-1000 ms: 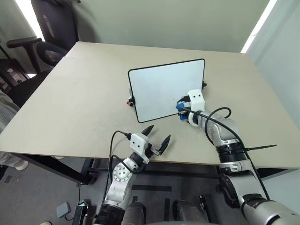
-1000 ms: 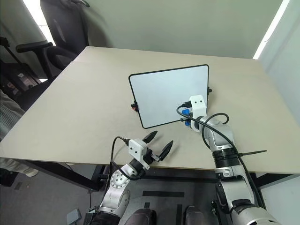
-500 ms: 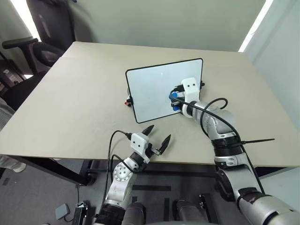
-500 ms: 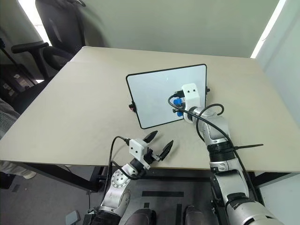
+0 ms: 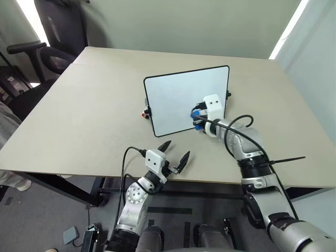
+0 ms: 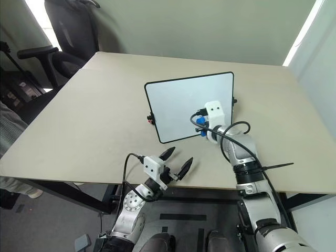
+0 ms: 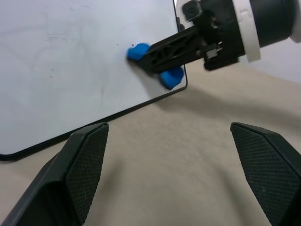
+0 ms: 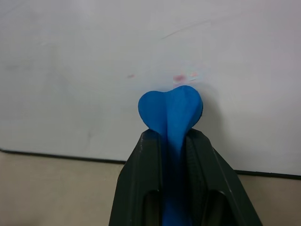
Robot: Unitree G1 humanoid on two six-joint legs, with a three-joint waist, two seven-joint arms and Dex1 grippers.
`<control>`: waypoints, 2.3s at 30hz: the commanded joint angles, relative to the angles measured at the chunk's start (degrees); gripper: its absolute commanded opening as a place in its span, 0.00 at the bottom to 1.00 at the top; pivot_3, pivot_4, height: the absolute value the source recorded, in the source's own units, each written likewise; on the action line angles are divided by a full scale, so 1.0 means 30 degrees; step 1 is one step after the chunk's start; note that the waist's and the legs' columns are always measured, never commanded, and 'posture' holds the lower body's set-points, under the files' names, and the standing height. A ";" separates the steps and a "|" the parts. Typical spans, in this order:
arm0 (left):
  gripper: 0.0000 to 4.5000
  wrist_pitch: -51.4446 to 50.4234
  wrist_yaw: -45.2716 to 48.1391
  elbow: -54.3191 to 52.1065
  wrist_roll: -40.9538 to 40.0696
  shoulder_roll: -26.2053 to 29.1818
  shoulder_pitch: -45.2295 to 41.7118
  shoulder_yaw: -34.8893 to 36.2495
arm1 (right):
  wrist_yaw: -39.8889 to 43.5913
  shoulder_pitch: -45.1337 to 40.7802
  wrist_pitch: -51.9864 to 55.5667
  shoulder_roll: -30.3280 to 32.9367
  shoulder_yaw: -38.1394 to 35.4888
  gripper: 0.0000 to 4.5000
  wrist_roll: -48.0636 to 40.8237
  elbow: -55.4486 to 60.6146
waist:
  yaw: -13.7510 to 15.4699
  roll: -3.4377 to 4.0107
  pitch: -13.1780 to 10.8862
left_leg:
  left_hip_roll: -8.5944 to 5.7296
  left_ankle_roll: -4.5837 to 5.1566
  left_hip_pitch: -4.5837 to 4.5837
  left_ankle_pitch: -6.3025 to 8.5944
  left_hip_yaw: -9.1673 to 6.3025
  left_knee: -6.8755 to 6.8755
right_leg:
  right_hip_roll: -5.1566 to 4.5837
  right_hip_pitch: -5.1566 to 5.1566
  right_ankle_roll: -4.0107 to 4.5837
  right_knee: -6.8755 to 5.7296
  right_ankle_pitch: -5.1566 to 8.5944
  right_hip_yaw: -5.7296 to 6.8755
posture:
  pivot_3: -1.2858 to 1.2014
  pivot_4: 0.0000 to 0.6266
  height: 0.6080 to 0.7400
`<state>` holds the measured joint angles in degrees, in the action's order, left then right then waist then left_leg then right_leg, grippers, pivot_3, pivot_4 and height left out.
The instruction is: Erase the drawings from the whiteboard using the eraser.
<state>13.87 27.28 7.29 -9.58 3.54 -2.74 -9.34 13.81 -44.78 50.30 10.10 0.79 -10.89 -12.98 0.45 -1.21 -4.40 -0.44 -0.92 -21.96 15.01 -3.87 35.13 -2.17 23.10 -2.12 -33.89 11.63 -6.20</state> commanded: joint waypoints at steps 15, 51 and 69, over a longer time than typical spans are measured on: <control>1.00 0.0313 -0.0031 -0.0815 -0.0048 -0.0091 -0.0012 0.0054 | 0.0049 -0.0608 -0.0281 -0.2021 0.1392 0.08 0.0171 0.1169 | -0.0275 -0.0007 0.0006 | 0.0015 0.0162 0.0037 -0.0041 -0.0009 -0.0002 | 0.0047 0.0063 -0.0231 0.0061 -0.0123 0.0030 | 0.52 0.24 1.00; 1.00 0.0403 -0.0013 -0.0441 -0.0004 -0.0243 -0.0163 0.0077 | 0.0623 -0.1220 -0.0194 -0.2090 0.1780 0.08 0.0341 0.1086 | -0.0026 0.0004 0.0011 | 0.0078 0.0165 0.0033 0.0091 -0.0079 0.0057 | 0.0232 0.0223 -0.0050 0.0270 -0.0414 0.0048 | 0.52 0.24 1.00; 1.00 0.0469 0.0045 -0.0120 0.0003 -0.0252 -0.0372 0.0189 | 0.0158 -0.1653 -0.1070 -0.0572 0.0183 0.08 0.0521 -0.1089 | 0.0030 0.0039 0.0010 | 0.0067 0.0184 0.0019 0.0241 -0.0112 0.0293 | 0.0303 0.0250 0.0063 0.0288 -0.0533 0.0030 | 0.52 0.24 1.00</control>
<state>13.95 27.23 7.51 -9.55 3.23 -3.30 -8.45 14.56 -48.00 48.27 8.59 1.96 -9.38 -17.43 0.54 -1.09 -4.37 -0.24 -0.31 -21.90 15.72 -4.21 36.00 -1.25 23.82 -2.03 -33.03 9.97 -6.11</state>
